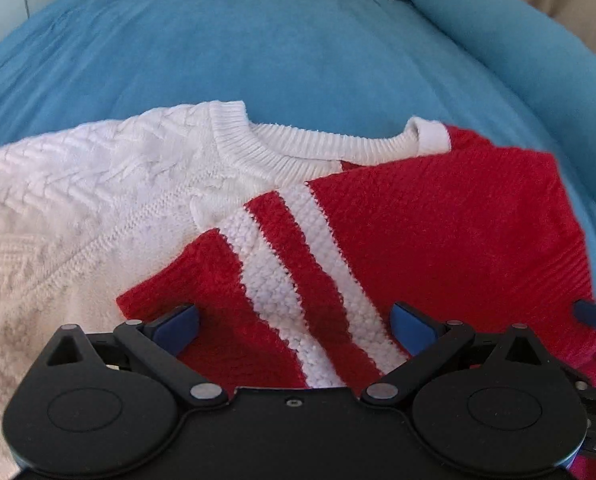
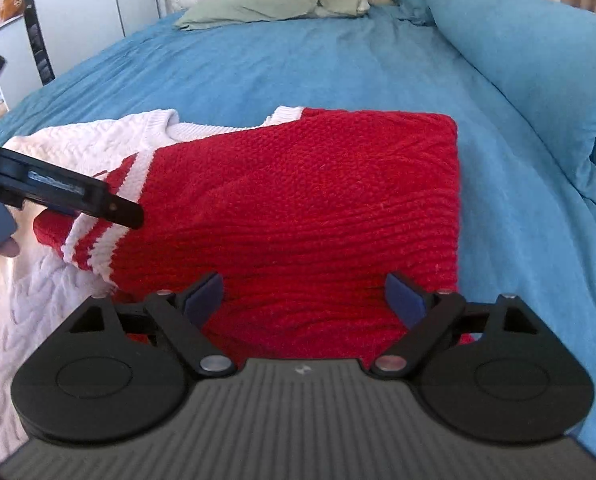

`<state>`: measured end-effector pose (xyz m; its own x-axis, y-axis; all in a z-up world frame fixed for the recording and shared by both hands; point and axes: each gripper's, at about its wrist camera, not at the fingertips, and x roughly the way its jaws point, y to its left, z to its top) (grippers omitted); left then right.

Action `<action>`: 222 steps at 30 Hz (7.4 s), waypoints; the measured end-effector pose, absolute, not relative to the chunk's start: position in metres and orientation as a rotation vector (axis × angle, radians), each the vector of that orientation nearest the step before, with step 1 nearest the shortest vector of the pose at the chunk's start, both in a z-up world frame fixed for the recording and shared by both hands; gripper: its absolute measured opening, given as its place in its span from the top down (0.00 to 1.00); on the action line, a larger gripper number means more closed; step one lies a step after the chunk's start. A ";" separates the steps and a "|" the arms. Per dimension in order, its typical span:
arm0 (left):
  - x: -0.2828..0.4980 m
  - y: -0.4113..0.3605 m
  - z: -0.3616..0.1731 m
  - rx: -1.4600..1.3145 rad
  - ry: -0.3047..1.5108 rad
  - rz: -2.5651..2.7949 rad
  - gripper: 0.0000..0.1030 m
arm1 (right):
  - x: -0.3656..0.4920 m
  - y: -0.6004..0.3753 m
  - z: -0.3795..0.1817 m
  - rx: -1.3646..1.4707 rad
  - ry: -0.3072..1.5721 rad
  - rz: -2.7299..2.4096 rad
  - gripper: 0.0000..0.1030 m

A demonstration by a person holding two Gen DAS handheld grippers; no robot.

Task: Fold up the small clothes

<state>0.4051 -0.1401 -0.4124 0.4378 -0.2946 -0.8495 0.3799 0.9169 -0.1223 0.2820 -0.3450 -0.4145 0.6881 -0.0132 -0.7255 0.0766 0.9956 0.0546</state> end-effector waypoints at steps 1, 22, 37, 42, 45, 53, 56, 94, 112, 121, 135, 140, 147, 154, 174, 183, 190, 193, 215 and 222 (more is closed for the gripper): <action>0.405 -0.143 -0.413 0.115 1.035 -0.417 0.00 | 0.280 -0.346 -0.415 0.081 0.806 -0.049 0.00; 0.378 0.087 -0.312 -0.183 1.003 -0.025 0.00 | 0.270 -0.299 -0.313 0.116 0.846 0.004 0.00; 0.409 0.298 -0.334 -0.697 0.828 0.198 0.00 | 0.339 -0.135 -0.318 0.124 0.925 0.222 0.00; 0.417 0.335 -0.368 -0.867 0.790 0.241 0.04 | 0.352 -0.099 -0.338 0.120 0.928 0.268 0.00; 0.422 0.349 -0.388 -0.932 0.783 0.250 0.09 | 0.356 -0.080 -0.352 0.103 0.927 0.309 0.00; 0.433 0.357 -0.401 -0.912 0.761 0.254 0.12 | 0.367 -0.046 -0.375 0.090 0.930 0.360 0.00; 0.439 0.356 -0.404 -0.883 0.754 0.263 0.12 | 0.373 -0.037 -0.380 0.076 0.920 0.366 0.00; 0.438 0.152 -0.253 -0.455 0.557 -0.189 0.91 | 0.373 -0.126 -0.325 0.166 0.792 0.188 0.00; 0.395 -0.117 -0.306 -0.361 0.786 -0.561 0.91 | 0.300 -0.343 -0.310 0.222 0.796 -0.166 0.00; 0.390 -0.161 -0.392 -0.244 0.941 -0.538 0.91 | 0.284 -0.382 -0.355 0.261 0.824 -0.216 0.00; 0.371 -0.123 -0.335 0.026 0.775 -0.474 0.08 | 0.300 -0.385 -0.338 0.498 0.864 -0.118 0.00; 0.393 -0.080 -0.336 0.094 0.785 -0.358 0.08 | 0.319 -0.360 -0.335 0.554 0.900 -0.080 0.00; 0.418 -0.058 -0.360 0.079 0.835 -0.297 0.08 | 0.370 -0.313 -0.360 0.495 1.007 -0.292 0.14; 0.410 -0.059 -0.373 0.116 0.866 -0.289 0.08 | 0.373 -0.297 -0.377 0.364 0.995 -0.365 0.31; 0.410 -0.044 -0.379 0.125 0.898 -0.299 0.08 | 0.369 -0.354 -0.375 0.464 0.939 -0.274 0.33; 0.416 -0.039 -0.382 0.128 0.896 -0.285 0.08 | 0.380 -0.356 -0.365 0.405 0.892 -0.188 0.78; 0.418 -0.041 -0.394 0.120 0.921 -0.279 0.08 | 0.391 -0.359 -0.387 0.350 0.906 -0.211 0.79; 0.418 -0.041 -0.398 0.111 0.929 -0.265 0.08 | 0.387 -0.352 -0.395 0.329 0.910 -0.202 0.78; 0.363 -0.025 -0.401 0.112 0.958 -0.242 0.08 | 0.317 -0.286 -0.396 0.280 0.879 0.002 0.27; 0.350 -0.002 -0.381 0.080 0.958 -0.175 0.08 | 0.309 -0.298 -0.362 0.347 0.853 0.000 0.11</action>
